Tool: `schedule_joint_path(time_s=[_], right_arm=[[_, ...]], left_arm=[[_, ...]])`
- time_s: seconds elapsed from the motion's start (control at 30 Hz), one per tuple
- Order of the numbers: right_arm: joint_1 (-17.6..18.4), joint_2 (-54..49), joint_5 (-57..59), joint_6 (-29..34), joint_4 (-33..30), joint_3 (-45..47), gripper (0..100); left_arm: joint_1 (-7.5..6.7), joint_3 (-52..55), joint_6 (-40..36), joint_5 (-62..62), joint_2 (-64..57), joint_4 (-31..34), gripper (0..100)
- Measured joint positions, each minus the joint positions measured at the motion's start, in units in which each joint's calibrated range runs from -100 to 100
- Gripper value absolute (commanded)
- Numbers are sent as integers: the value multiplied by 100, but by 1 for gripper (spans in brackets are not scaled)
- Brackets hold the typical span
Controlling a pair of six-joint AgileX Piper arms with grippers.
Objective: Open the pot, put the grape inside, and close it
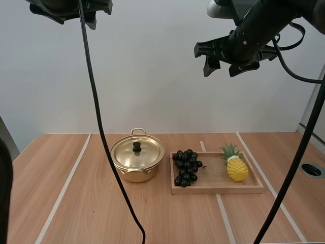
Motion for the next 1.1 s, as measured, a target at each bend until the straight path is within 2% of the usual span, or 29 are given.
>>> schedule_joint_path(time_s=[0.4, 0.57, 0.83, 1.1], right_arm=[[0, 0, 0, -41, 194, 0, 100], [0, 0, 0, -41, 194, 0, 100], [0, 0, 0, -46, 205, 0, 100], [0, 0, 0, -46, 205, 0, 100]], left_arm=[[0, 148, 98, 0, 27, -748, 100], [0, 902, 353, 0, 52, -997, 100], [0, 2376, 878, 0, 305, -1008, 100], [0, 2946, 1267, 0, 722, -1209, 100]])
